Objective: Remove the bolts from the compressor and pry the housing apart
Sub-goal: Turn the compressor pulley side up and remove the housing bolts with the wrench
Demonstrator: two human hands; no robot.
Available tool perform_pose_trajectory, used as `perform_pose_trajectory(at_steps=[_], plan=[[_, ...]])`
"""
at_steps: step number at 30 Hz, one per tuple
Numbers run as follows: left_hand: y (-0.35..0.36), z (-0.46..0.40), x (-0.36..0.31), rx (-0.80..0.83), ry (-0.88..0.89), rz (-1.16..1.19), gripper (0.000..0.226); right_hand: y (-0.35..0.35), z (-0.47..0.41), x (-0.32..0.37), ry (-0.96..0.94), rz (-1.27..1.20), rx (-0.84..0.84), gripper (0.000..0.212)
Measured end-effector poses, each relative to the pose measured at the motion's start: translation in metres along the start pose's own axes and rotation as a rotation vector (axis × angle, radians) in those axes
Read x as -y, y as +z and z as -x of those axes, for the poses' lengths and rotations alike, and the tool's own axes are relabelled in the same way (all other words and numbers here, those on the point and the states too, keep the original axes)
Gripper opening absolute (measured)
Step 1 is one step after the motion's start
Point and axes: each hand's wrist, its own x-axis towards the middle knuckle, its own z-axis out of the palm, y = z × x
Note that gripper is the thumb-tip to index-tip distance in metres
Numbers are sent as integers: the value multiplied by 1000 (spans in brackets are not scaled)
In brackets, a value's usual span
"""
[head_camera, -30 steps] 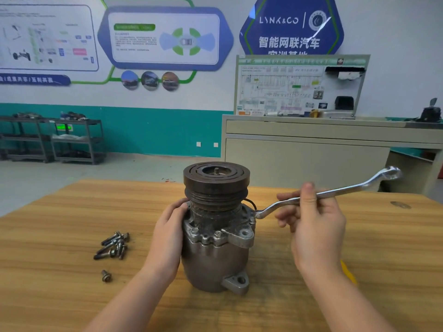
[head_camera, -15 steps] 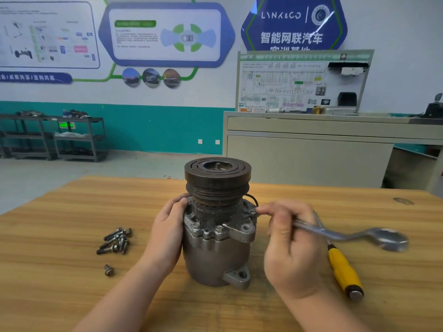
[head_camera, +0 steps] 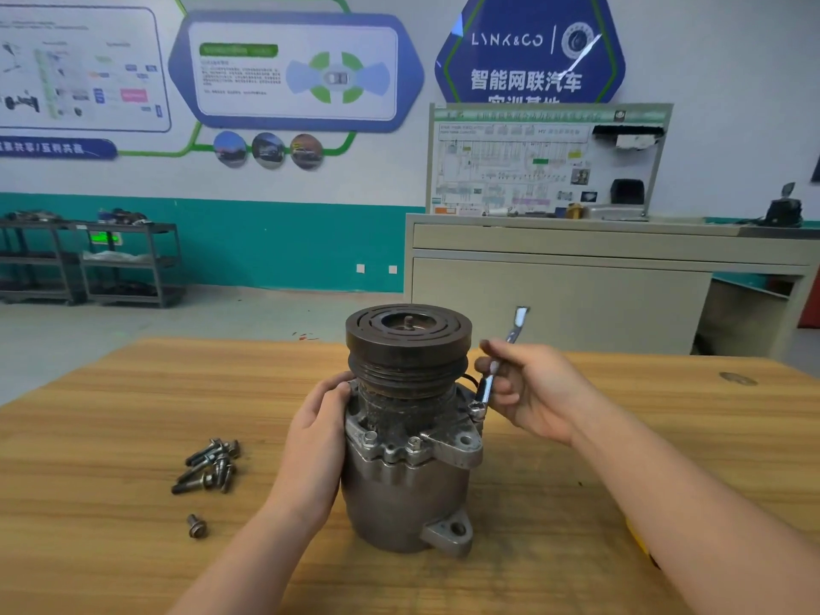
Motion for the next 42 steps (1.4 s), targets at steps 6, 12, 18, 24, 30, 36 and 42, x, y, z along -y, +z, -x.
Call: perform_pose_trajectory(at_steps=[6,12,18,24,30,36,42], plan=[[2,1,-1,-17,46,-42,28,-2,34,-4,-575,-90,-237,20],[3,3,-3,-36,25,-27,28,-1,68,-35,-1058,342,-329,15],[3,6,-6,-23,10,-48,28,5,71,-57,-1296,773,-167,15],[3,6,-9,2,37,-80,27,12,68,-67,-1412,887,-267,8],[3,9,-9,-12,22,-74,27,34,63,-74,-1229,382,-593,18],[4,6,-7,-31,29,-58,26,65,65,-102,-1227,438,-870,8],[1,6,-5,-10,17,-80,27,35,61,-69,-915,44,-744,19]])
